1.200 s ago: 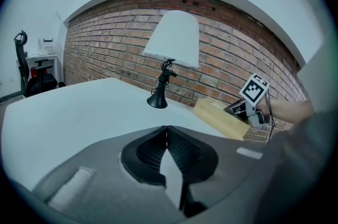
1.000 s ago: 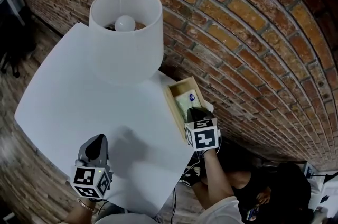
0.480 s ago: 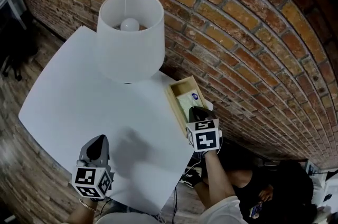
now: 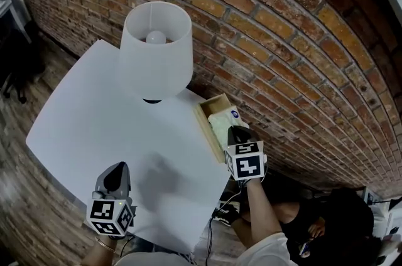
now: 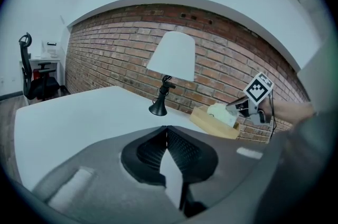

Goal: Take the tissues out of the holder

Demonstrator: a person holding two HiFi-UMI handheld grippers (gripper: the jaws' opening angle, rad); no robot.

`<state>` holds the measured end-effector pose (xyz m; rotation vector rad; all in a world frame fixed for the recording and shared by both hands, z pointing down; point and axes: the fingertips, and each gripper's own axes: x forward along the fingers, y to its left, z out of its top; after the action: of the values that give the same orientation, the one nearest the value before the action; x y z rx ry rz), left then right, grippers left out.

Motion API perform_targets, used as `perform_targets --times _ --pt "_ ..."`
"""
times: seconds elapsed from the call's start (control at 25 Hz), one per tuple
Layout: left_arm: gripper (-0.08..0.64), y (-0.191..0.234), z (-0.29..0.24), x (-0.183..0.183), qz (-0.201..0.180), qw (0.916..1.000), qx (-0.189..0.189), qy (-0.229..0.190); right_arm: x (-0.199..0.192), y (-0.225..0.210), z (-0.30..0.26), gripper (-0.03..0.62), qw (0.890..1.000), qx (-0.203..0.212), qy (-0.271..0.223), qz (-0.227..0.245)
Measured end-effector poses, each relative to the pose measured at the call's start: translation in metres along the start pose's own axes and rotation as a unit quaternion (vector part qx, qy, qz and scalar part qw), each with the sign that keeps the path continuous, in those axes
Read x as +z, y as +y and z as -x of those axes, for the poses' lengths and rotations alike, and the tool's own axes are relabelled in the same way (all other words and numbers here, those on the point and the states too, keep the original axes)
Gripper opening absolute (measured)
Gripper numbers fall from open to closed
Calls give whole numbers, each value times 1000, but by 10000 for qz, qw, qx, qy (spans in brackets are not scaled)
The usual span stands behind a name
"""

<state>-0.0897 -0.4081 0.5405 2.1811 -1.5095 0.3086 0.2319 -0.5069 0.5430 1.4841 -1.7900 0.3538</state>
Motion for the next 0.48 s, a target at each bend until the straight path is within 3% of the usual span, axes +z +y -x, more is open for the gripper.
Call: perform_targets --times 0.48 --pt "9 -4 20 14 -27 9998 -62 -207 23 -4 40 11 9997 -105 -226 81"
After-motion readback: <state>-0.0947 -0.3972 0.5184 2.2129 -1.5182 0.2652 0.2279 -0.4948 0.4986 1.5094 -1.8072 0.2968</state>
